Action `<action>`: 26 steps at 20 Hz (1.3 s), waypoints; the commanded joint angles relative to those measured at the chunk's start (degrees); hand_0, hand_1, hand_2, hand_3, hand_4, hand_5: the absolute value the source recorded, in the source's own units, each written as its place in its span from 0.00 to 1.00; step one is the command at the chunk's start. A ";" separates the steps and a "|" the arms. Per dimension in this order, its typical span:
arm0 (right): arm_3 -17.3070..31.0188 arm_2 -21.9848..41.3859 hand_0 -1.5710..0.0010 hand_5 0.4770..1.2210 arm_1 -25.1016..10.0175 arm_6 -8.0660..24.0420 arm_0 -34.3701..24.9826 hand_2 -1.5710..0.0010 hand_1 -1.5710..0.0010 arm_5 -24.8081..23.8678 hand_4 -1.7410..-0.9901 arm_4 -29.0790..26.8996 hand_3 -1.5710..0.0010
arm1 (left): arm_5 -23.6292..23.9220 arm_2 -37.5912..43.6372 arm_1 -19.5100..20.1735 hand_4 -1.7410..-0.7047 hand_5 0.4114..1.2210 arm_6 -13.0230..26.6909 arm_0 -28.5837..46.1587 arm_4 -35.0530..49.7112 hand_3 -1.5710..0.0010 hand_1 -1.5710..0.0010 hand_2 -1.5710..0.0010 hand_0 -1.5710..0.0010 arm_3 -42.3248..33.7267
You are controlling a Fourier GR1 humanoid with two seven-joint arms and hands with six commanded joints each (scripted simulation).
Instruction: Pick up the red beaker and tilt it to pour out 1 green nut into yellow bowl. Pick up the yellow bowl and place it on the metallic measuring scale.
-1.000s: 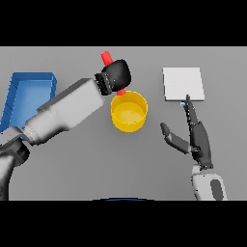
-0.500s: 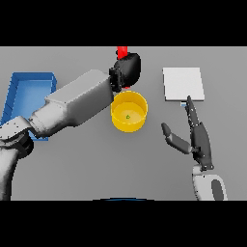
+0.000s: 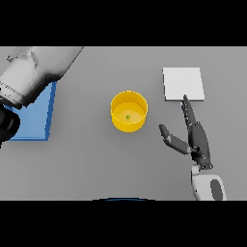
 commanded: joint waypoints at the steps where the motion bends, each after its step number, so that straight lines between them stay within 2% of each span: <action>1: 0.31 0.32 1.00 0.12 0.00 -0.69 0.27 1.00 1.00 -0.06 0.85 0.50 1.00 | -1.02 3.62 0.31 0.01 1.00 1.11 -1.19 2.81 0.00 0.00 0.00 0.00 2.66; 2: 0.57 0.22 1.00 0.13 -0.04 -0.95 -0.21 1.00 1.00 -0.08 0.85 0.43 1.00 | -2.99 8.96 1.18 0.01 1.00 3.68 -2.23 7.12 0.03 0.00 0.00 0.00 5.22; 3: 0.78 0.25 1.00 0.13 -0.34 -1.21 -0.37 1.00 1.00 -0.23 0.85 0.89 1.00 | -3.46 13.50 3.01 0.01 1.00 4.46 -2.26 11.06 0.04 0.00 0.00 0.00 7.14; 4: 1.23 0.00 1.00 0.14 -0.08 -0.39 -0.98 1.00 1.00 -0.10 0.85 0.25 1.00 | -4.10 18.09 4.83 0.01 1.00 6.18 -2.15 15.05 0.04 0.00 0.00 0.00 9.20; 5: 1.82 -0.24 1.00 0.14 -0.16 0.31 -1.92 1.00 1.00 -0.19 0.83 0.17 1.00 | -4.58 22.56 6.69 0.01 1.00 6.99 -1.79 19.16 0.04 0.00 0.00 0.00 11.15; 7: 2.14 0.04 1.00 0.15 -0.33 -0.31 -2.12 1.00 1.00 0.06 0.83 0.36 1.00 | -3.69 29.57 10.05 0.00 1.00 7.68 0.08 25.91 0.03 0.00 0.00 0.00 14.34; 10: 3.37 0.04 1.00 0.17 -0.95 -0.12 -3.02 1.00 1.00 -0.61 0.82 1.75 1.00 | 0.16 37.26 13.82 0.00 1.00 9.71 5.46 34.22 0.01 0.00 0.00 0.00 17.03; 12: 2.54 0.36 1.00 0.19 -1.43 -1.15 -2.58 1.00 1.00 0.15 0.81 1.52 1.00 | 4.31 39.47 14.47 0.00 1.00 15.00 10.63 37.52 0.01 0.00 0.00 0.00 17.85; 13: 2.84 0.29 1.00 0.20 -1.82 -1.02 -2.89 1.00 1.00 0.34 0.80 1.64 1.00 | 6.94 40.03 14.46 0.00 1.00 16.72 12.90 38.61 0.01 0.00 0.00 0.00 17.50; 14: 2.86 0.20 1.00 0.20 -2.00 -0.97 -2.78 1.00 1.00 0.48 0.80 1.51 1.00 | 9.54 42.03 14.48 0.00 1.00 16.66 15.27 41.25 0.01 0.00 0.00 0.00 17.26; 15: 2.74 -0.13 1.00 0.21 -2.44 -0.30 -3.19 1.00 1.00 0.69 0.81 1.24 1.00 | 10.63 43.72 14.85 0.00 1.00 18.54 16.29 43.34 0.00 0.00 0.00 0.00 16.90; 17: 2.11 0.71 1.00 0.23 -1.88 -1.34 -2.13 1.00 1.00 1.06 0.80 1.24 1.00 | 13.10 46.53 14.79 0.00 1.00 22.36 19.62 47.17 0.00 0.00 0.00 0.00 16.49; 19: 1.66 0.41 1.00 0.24 -2.14 -0.63 -1.99 1.00 1.00 1.34 0.82 0.68 1.00 | 14.55 48.37 14.50 0.00 1.00 23.31 24.02 50.41 0.00 0.00 0.00 0.00 14.69; 21: 2.73 0.22 1.00 0.26 -1.86 -0.92 -2.13 1.00 1.00 1.78 0.81 -0.11 1.00 | 16.05 49.56 14.15 0.00 1.00 22.43 30.27 53.53 0.00 0.00 0.00 0.00 11.21; 24: 2.50 -0.09 1.00 0.27 -2.65 -2.77 -1.20 1.00 1.00 1.33 0.78 0.46 1.00 | 17.89 50.43 12.49 0.00 1.00 23.21 39.51 57.85 0.00 0.00 0.00 0.00 3.19; 25: 2.66 0.02 1.00 0.27 -2.77 -1.95 -1.92 1.00 1.00 1.38 0.77 0.71 1.00 | 18.17 50.15 12.06 0.00 1.00 25.15 42.25 58.76 0.00 0.00 0.00 0.00 -0.54; 26: 3.27 -0.04 1.00 0.27 -2.67 -1.28 -2.28 1.00 1.00 1.26 0.75 0.82 1.00 | 18.40 50.04 11.64 0.00 0.96 27.11 45.07 59.90 0.00 0.00 0.00 0.00 -4.59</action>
